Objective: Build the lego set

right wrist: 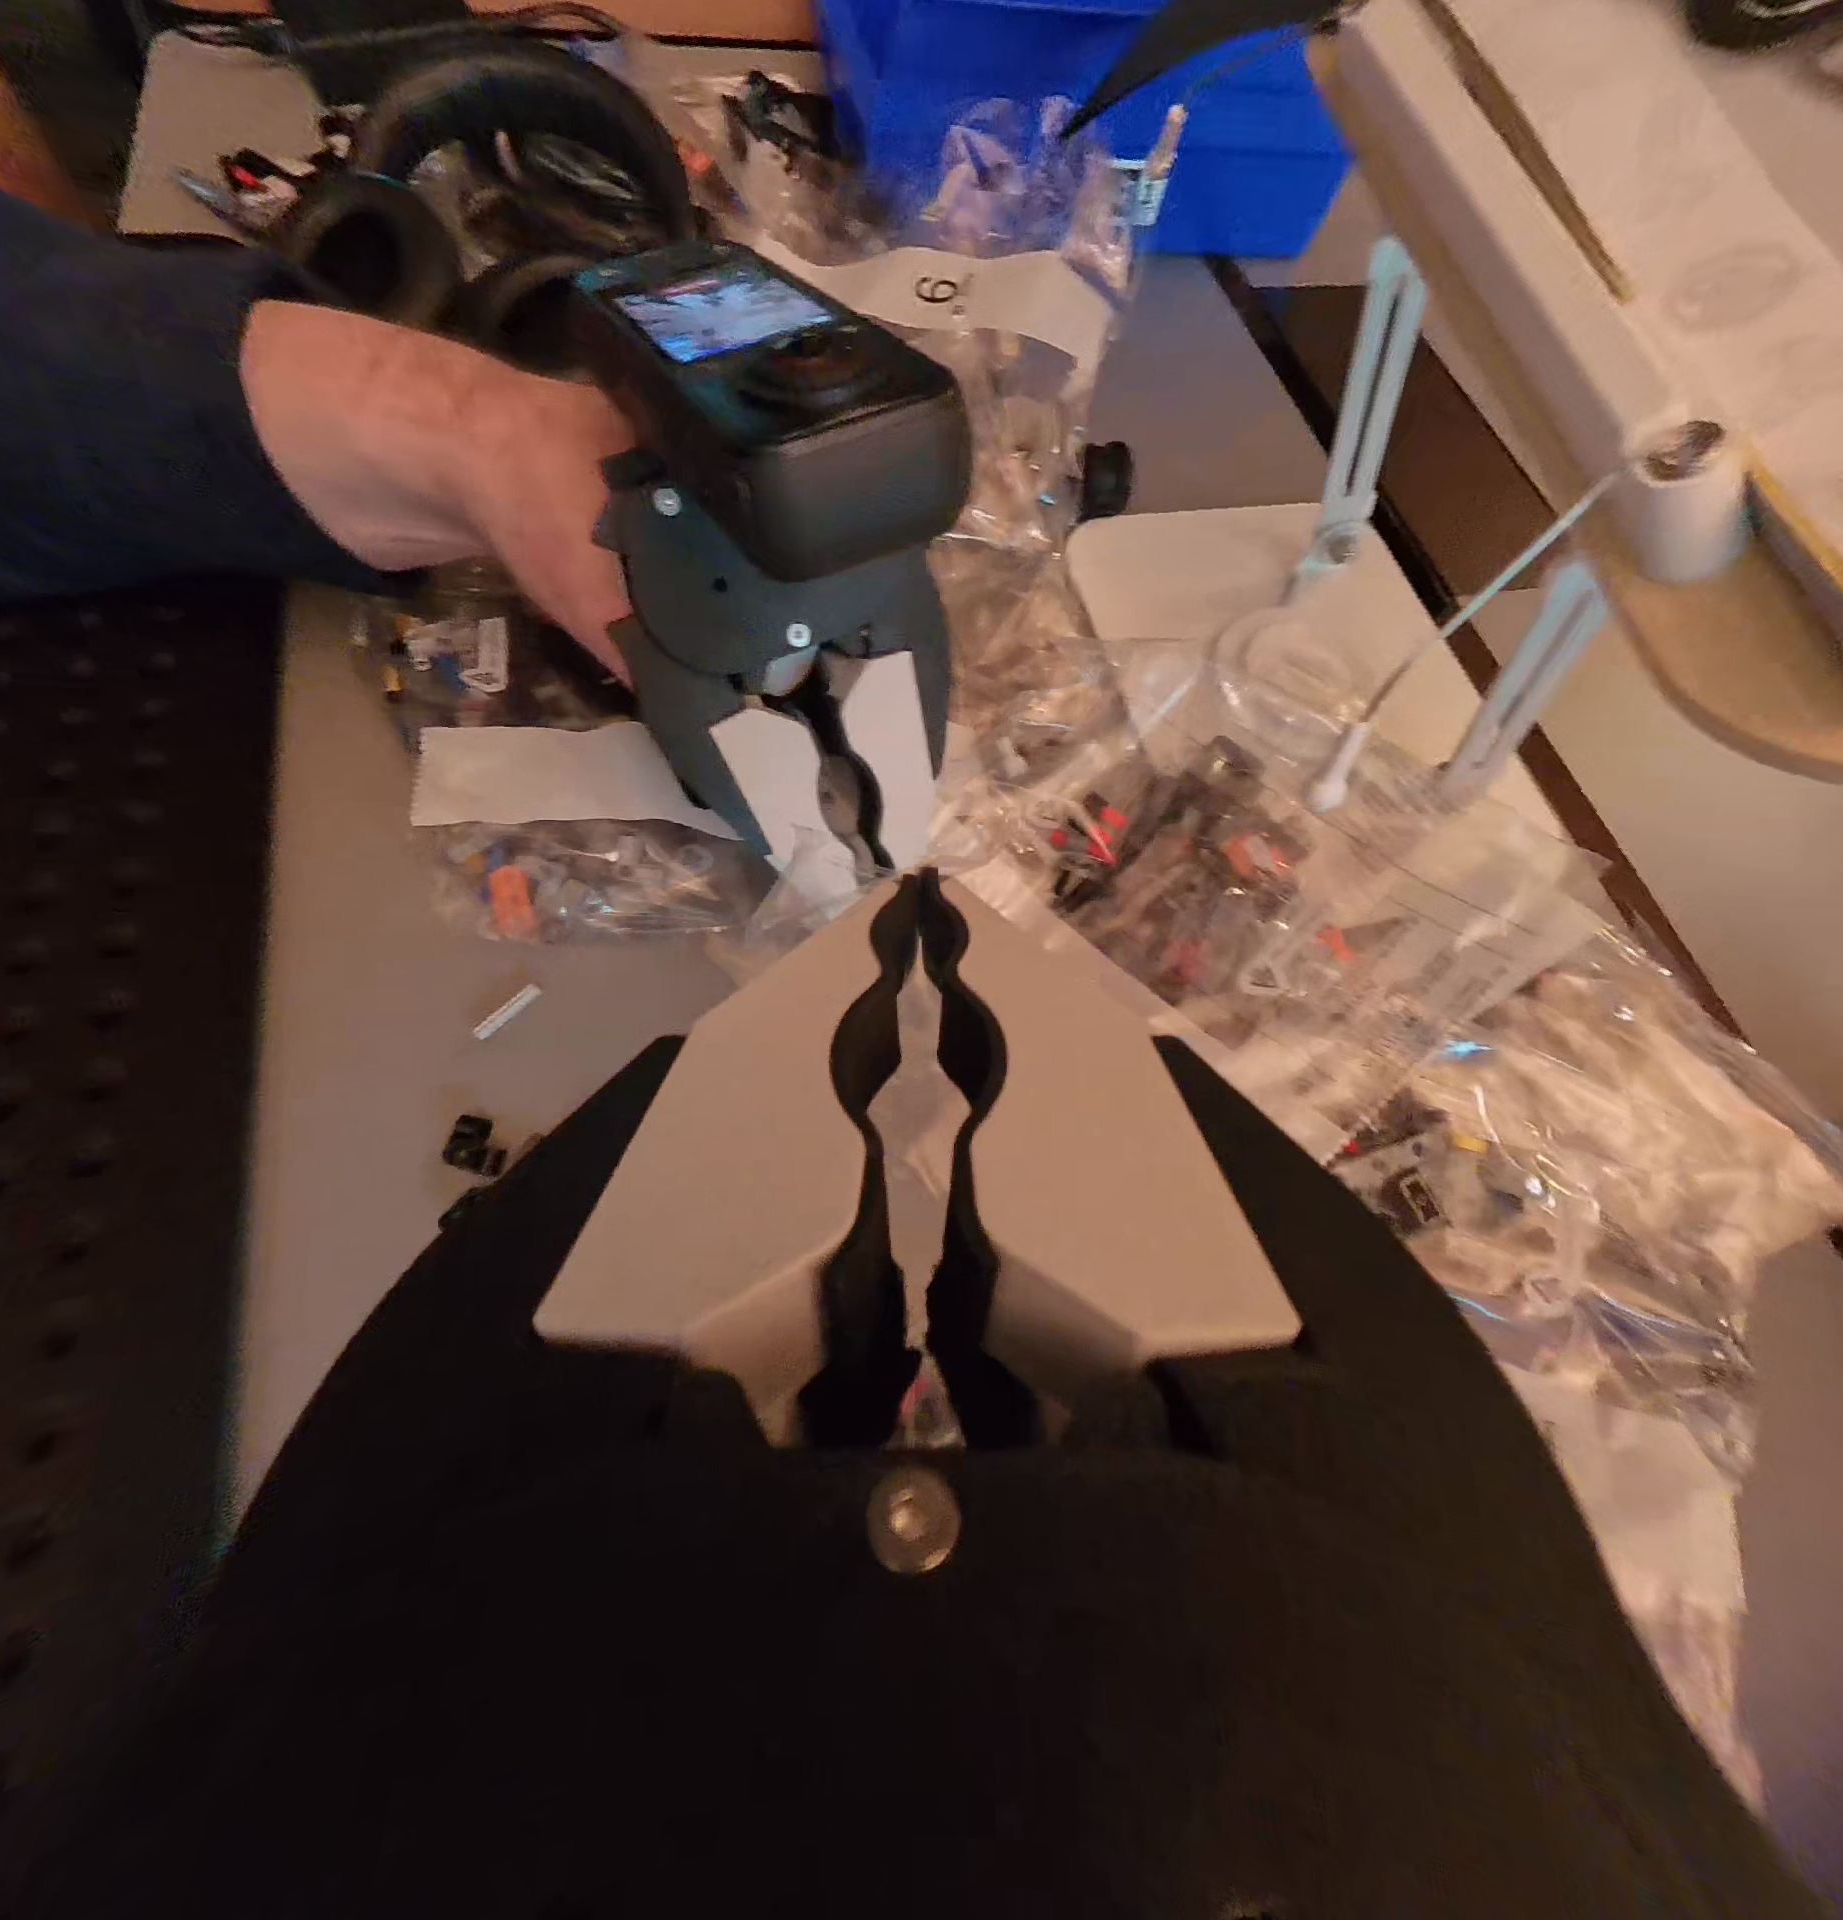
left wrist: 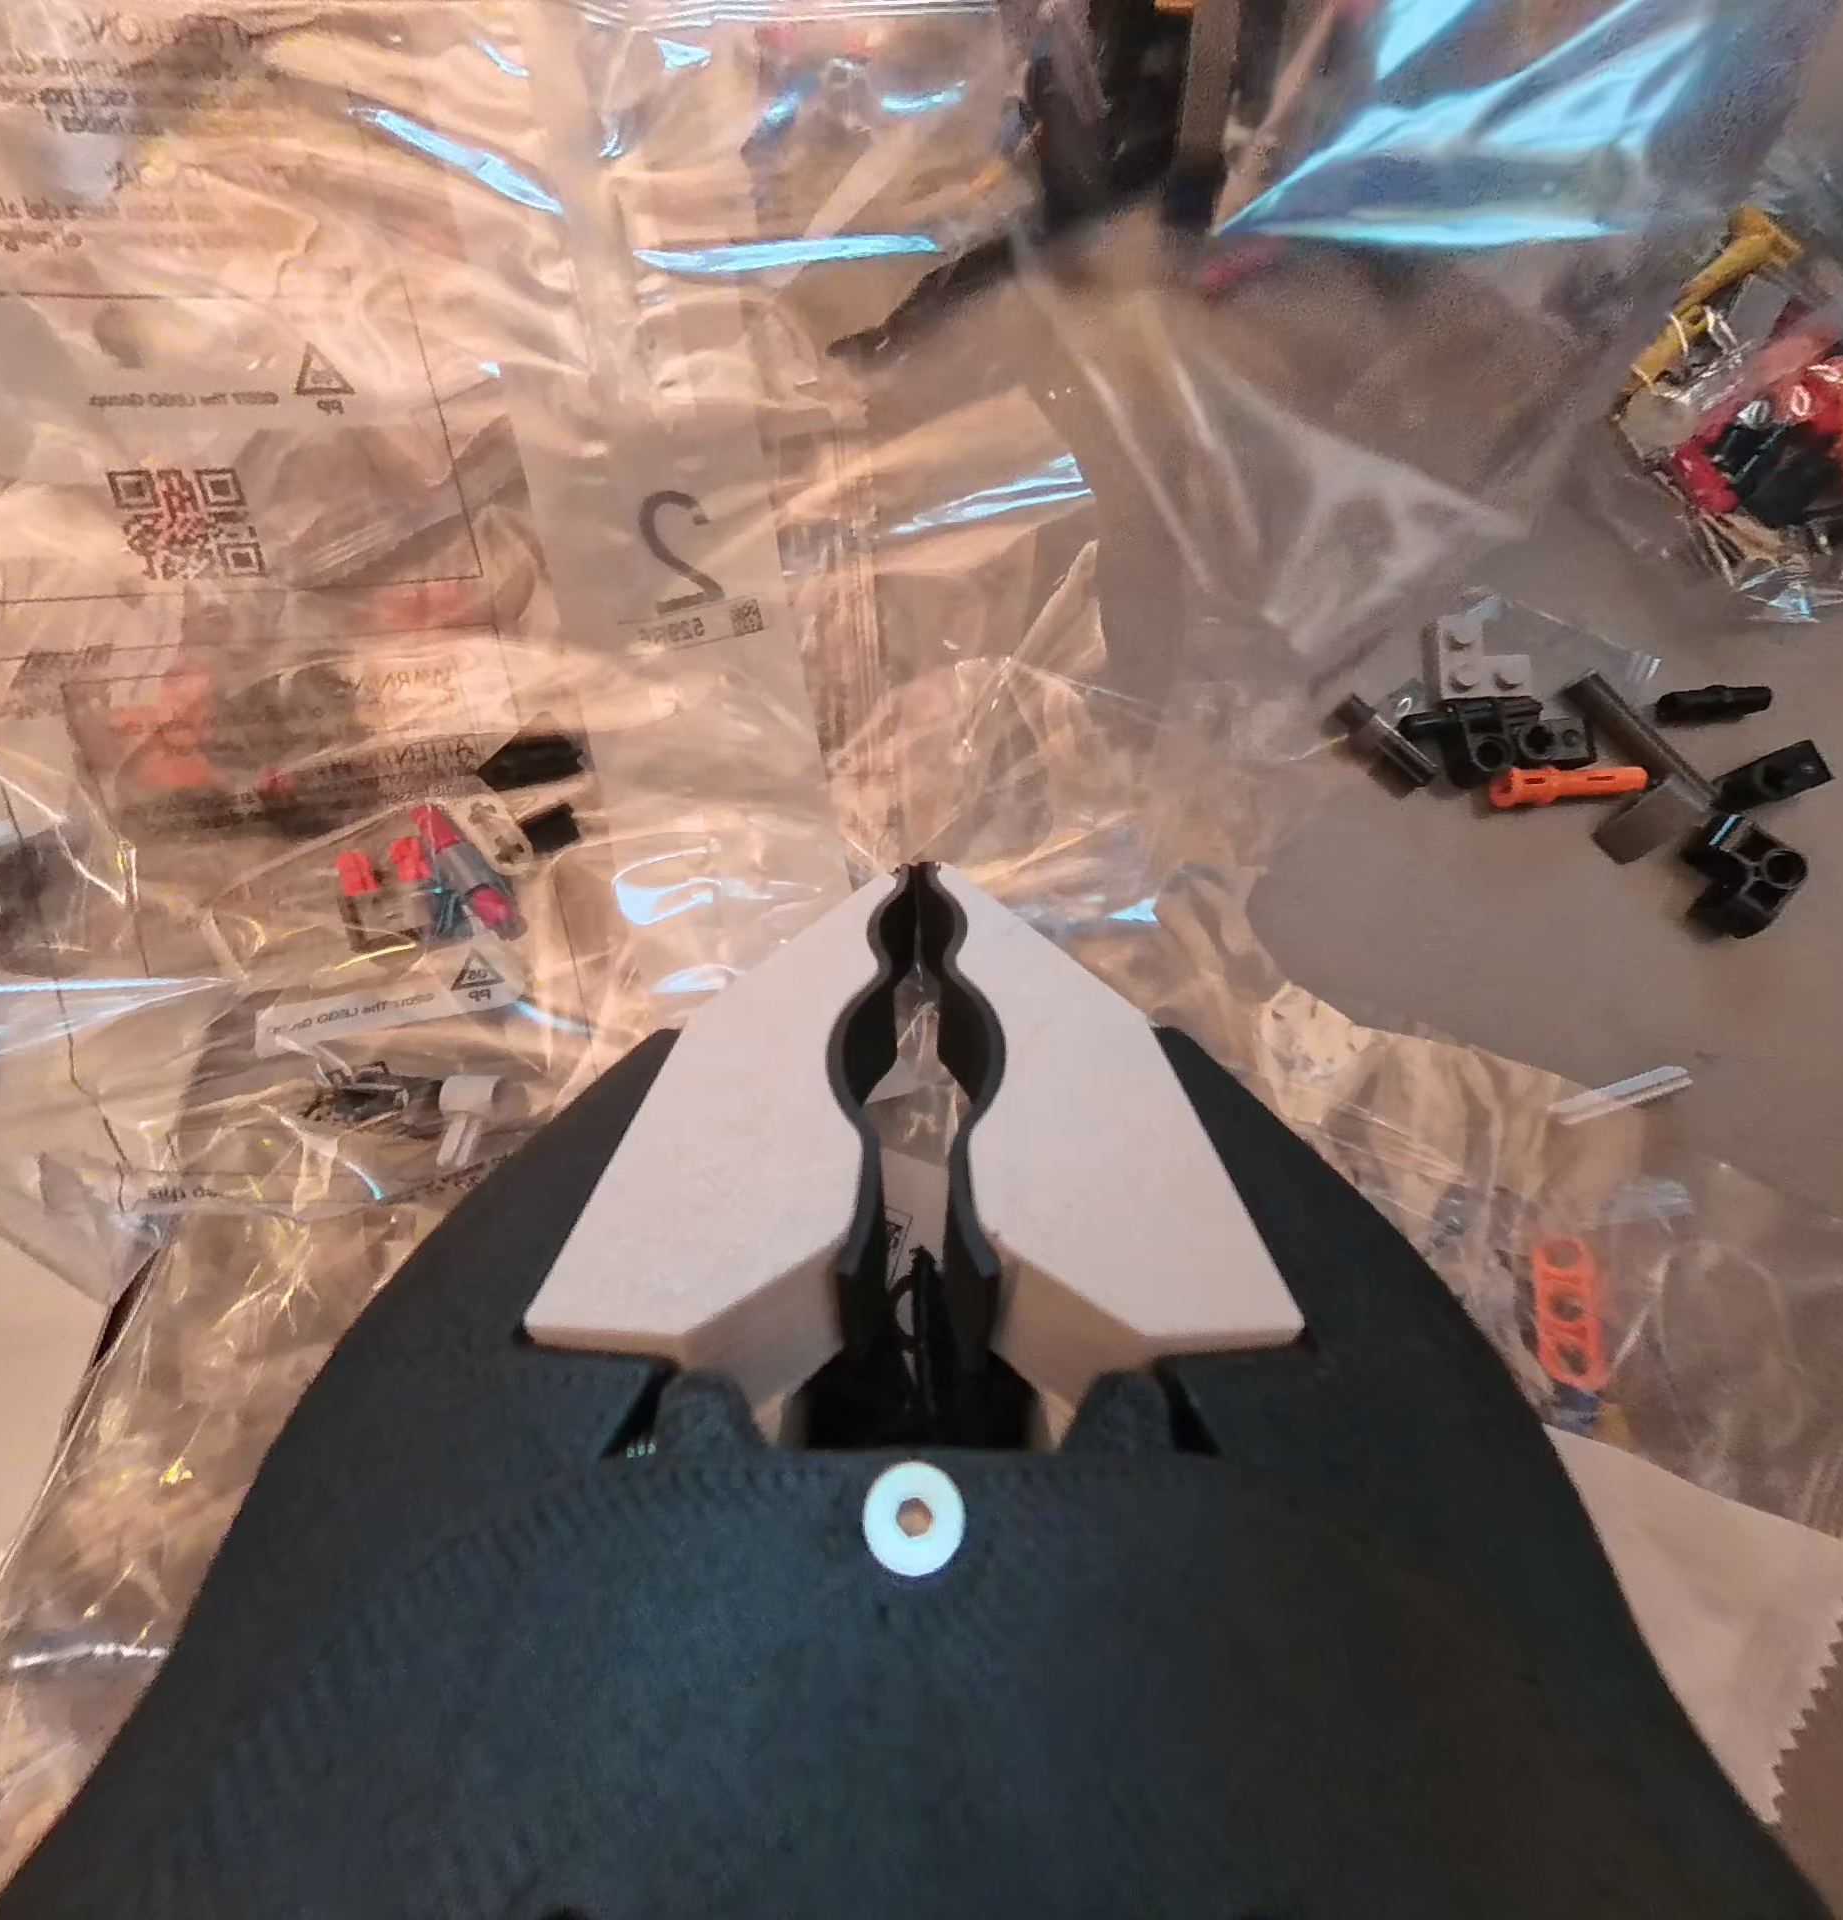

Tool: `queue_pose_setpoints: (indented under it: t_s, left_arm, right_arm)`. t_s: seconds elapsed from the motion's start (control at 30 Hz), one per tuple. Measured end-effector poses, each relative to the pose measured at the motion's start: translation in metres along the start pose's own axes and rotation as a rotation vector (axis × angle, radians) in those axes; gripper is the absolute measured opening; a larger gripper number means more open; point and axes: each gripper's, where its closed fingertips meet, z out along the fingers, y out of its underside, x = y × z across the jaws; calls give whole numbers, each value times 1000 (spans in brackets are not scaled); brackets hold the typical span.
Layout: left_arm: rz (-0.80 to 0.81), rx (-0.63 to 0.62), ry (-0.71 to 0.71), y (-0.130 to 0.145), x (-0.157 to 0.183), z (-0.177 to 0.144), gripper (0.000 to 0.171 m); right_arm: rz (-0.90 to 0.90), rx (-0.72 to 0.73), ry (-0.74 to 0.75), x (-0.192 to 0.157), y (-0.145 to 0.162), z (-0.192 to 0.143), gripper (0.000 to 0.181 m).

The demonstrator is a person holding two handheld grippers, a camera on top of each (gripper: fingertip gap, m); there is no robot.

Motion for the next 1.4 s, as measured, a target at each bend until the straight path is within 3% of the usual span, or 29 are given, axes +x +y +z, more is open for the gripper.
queue_pose_setpoints:
  t_s: [0.1, 0.17, 0.27, 0.43, 0.53, 0.6, 0.67, 0.87, 1.4]
  left_arm:
    - [-4, 9, 16, 0, 1, -2, 0]
    - [-39, 53, 39, -5, 0, -7, 1]
    - [-44, 88, 37, -10, -2, -14, 15]
    - [20, 18, -20, -4, -2, -5, 30]
    - [46, -1, -16, -3, 3, 1, 24]
    - [67, -11, -27, -3, 4, 2, 7]
    - [81, -24, -48, -3, 2, 2, 1]
    - [61, 3, -80, -5, -7, -2, 0]
    - [-143, 298, 32, -33, -17, -41, 0]
  right_arm:
    - [-63, -16, -145, -30, 2, 4, 0]
    - [-80, -111, -199, -42, 18, 11, 0]
    - [-113, -202, -264, -57, 36, 20, 0]
    - [-150, -180, -313, -69, 32, 17, 0]
    - [-144, -186, -339, -73, 35, 16, 0]
    - [-144, -204, -346, -74, 39, 16, 0]
    - [-141, -201, -358, -75, 40, 14, 0]
    - [-135, -182, -359, -74, 38, 4, 0]
    - [-86, -319, -478, -93, 66, 11, 0]
